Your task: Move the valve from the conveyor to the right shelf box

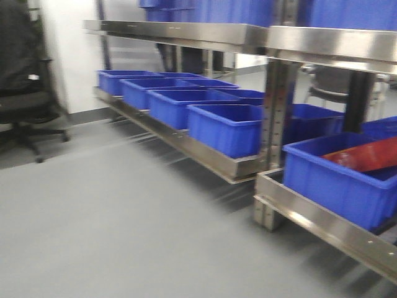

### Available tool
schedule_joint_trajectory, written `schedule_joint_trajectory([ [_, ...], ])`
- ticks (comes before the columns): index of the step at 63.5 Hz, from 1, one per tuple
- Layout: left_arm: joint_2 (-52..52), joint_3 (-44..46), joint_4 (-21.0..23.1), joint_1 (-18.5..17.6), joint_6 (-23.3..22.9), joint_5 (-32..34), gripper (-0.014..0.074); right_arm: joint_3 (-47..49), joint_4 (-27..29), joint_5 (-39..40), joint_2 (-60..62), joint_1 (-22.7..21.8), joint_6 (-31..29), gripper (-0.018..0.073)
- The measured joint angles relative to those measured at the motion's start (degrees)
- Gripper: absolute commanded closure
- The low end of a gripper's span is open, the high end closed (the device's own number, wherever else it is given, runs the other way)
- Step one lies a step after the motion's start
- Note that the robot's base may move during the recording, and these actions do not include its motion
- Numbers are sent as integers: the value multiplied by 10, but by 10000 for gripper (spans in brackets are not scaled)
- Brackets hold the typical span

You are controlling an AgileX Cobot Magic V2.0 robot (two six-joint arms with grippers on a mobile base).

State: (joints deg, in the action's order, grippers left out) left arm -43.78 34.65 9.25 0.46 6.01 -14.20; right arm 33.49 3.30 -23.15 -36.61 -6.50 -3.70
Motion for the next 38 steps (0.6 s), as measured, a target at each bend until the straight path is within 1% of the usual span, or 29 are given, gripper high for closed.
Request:
schedule_joint_trajectory([
  [38, 0, 0, 0, 0, 0, 0, 707, 0, 0, 1, 0, 0, 0, 721],
])
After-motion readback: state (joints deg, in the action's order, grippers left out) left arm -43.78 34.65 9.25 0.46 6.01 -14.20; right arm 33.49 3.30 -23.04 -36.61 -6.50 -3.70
